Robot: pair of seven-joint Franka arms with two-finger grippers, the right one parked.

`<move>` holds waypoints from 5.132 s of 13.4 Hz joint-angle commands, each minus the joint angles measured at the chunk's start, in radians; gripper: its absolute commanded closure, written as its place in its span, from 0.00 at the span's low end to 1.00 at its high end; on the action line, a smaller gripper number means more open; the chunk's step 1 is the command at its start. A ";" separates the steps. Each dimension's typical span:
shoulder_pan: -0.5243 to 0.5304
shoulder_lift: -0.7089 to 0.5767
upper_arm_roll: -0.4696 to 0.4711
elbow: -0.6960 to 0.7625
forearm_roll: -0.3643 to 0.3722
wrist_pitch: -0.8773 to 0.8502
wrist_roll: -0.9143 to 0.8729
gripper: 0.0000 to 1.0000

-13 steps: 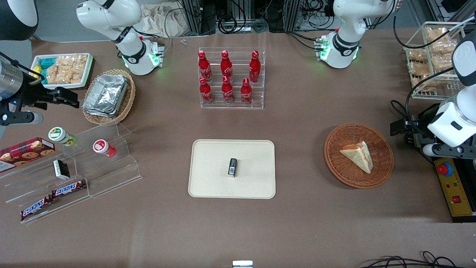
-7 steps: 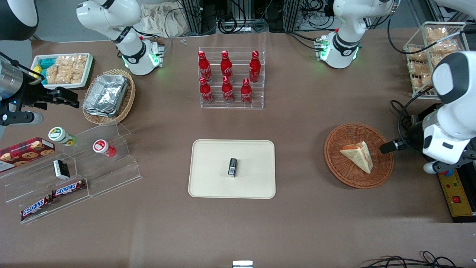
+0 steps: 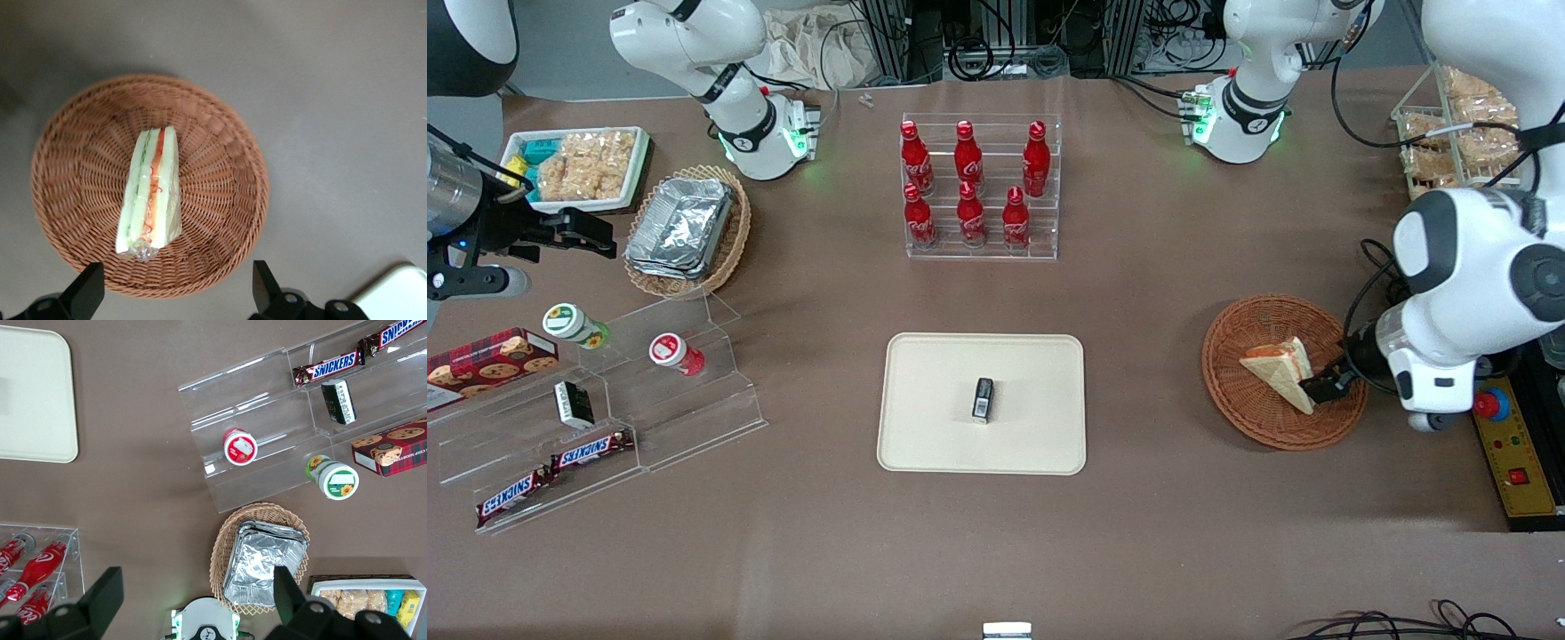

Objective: Place sandwich from basket to tray
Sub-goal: 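Lower the left gripper and close it on the sandwich's edge, then lift the sandwich out of the basket with the left gripper, then carry the sandwich over the cream tray beside the black box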

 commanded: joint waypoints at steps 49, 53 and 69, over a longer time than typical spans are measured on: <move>-0.015 0.226 -0.322 0.590 0.126 -0.302 0.036 1.00; -0.061 0.297 -0.428 0.589 0.182 -0.250 0.035 1.00; -0.307 0.605 -0.407 0.593 0.356 -0.086 -0.065 1.00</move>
